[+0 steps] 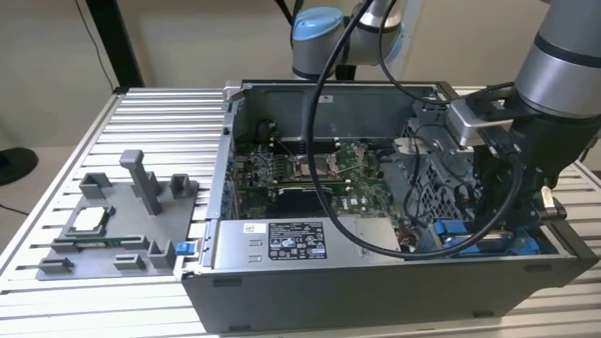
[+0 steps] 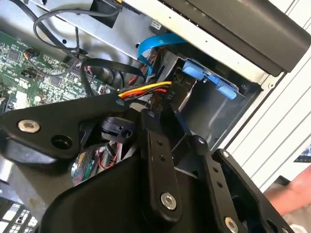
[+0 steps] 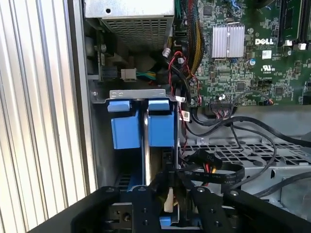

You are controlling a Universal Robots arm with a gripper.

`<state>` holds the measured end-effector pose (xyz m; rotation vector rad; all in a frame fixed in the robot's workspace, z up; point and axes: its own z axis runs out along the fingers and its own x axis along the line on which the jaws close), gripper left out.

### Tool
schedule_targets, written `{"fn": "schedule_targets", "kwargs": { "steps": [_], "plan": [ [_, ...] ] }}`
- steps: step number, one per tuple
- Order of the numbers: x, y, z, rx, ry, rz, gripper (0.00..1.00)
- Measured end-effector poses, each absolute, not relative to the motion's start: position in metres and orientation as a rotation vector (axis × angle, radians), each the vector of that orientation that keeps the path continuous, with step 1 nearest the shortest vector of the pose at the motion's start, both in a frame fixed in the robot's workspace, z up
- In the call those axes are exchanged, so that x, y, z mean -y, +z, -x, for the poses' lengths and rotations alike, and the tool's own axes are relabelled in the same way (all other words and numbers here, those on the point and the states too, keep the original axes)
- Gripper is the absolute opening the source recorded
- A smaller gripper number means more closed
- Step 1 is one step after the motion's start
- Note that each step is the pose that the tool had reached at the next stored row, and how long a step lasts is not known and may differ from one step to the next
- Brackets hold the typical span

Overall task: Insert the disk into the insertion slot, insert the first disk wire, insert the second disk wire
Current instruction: 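Insert the second disk wire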

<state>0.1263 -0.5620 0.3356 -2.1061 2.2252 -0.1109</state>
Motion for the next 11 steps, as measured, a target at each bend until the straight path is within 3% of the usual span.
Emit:
{"fn": "schedule_targets", "kwargs": {
  "steps": [11],
  "plan": [
    [0.562,0.386,-0.126,-2.227,-0.114,2.108,1.00]
  ]
}}
